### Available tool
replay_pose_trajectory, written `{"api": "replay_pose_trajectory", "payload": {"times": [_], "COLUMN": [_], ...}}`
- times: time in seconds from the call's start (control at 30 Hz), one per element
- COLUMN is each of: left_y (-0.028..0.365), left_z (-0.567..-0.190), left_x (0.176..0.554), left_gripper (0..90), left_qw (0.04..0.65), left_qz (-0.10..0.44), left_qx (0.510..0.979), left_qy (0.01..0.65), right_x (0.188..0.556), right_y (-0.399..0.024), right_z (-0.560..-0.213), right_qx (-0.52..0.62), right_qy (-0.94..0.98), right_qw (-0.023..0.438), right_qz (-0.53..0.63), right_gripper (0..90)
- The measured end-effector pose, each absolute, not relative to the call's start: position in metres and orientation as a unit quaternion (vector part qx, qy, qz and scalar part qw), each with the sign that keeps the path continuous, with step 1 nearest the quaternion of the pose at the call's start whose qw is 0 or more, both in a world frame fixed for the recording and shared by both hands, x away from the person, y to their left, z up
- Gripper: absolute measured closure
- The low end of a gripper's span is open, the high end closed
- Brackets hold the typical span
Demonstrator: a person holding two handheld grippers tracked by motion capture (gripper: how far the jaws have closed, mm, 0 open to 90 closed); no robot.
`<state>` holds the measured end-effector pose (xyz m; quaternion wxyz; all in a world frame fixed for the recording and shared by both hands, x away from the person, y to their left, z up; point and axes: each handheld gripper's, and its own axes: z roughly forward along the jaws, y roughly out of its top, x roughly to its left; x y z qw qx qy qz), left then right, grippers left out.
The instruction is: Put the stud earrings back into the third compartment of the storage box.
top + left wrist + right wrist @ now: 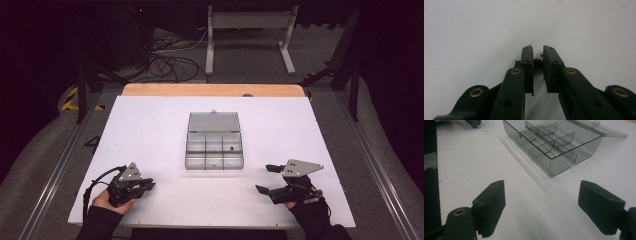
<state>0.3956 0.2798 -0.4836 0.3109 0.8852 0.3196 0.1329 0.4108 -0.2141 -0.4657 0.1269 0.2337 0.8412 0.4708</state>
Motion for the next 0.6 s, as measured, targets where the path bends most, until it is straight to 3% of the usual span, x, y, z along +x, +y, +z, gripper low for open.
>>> {"api": "replay_pose_trajectory", "payload": {"times": [0.6], "left_y": [0.281], "left_z": [-0.465], "left_x": [0.391], "left_gripper": [80.0], "left_qw": [0.358], "left_qz": [0.147], "left_qx": [0.863], "left_qy": [0.324], "right_x": [0.411], "right_y": [-0.214], "right_z": [-0.466], "right_qx": [0.233], "right_qy": [0.842], "right_qw": [0.127], "right_qz": [0.471], "right_gripper": [22.3]}}
